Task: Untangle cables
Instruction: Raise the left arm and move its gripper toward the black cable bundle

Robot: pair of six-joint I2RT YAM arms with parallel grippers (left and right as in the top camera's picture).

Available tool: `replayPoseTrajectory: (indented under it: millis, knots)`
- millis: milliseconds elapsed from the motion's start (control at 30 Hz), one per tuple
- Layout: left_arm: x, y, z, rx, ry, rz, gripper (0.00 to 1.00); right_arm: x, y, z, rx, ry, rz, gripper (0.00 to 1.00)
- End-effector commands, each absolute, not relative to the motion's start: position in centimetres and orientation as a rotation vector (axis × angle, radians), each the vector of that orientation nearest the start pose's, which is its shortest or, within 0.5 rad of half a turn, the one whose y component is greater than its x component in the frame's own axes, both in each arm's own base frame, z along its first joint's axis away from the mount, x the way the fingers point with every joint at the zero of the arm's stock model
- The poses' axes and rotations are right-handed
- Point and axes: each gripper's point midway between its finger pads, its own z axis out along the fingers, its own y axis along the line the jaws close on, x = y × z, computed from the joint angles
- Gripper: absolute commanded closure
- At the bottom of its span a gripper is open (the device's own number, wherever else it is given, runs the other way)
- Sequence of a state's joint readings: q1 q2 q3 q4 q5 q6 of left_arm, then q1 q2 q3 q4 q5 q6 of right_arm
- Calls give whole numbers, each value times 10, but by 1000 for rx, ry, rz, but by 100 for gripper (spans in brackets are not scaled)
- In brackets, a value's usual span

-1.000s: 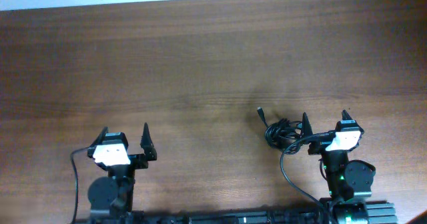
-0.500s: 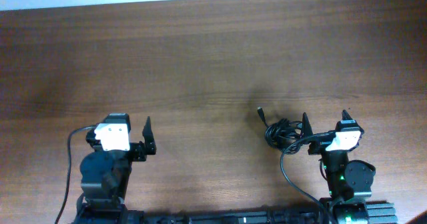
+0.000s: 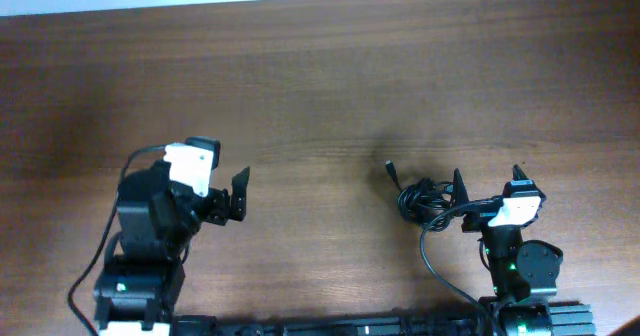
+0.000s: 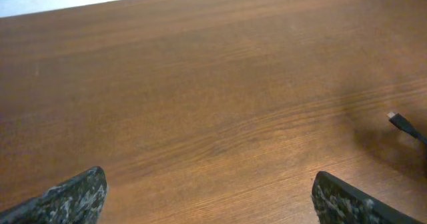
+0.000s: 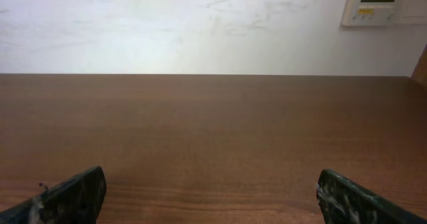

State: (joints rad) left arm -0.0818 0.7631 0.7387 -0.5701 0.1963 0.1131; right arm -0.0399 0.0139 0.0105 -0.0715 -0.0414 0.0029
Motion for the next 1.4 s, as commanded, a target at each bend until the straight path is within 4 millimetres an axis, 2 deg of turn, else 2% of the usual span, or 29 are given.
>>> replayPoseTrajectory:
  millis: [0,200,300,400,600,733,800,867,1033,1267,1367]
  knots:
    - [280,-59,224,380,2135,-195,1,246,-7,156,20,1649,-9,1]
    - [286,-65,207,476,2182,-204,2,246,-7,156,20,1649,-9,1]
    - [294,-80,203,530,2203,-307,1,246,-7,156,20,1649,-9,1]
    - [302,-99,193,595,2263,-423,2,246,-7,156,20,1649,-9,1]
    - [304,-151,160,868,2298,-497,1,246,-7,156,20,1649,-9,1]
    - [311,-188,144,983,2251,-536,2,246,-7,156,20,1649,-9,1]
    - [314,-198,141,1007,2226,-543,1,246,-7,156,20,1649,-9,1]
    - [331,-208,142,1008,2160,-531,2,246,-7,156,20,1649,-9,1]
    - [359,-219,144,1008,2157,-532,1,246,-7,156,20,1649,-9,1]
    - [361,-220,133,1013,2183,-536,1,246,-7,156,20,1649,-9,1]
    - [356,-222,127,1026,2210,-546,1,246,-7,156,20,1649,-9,1]
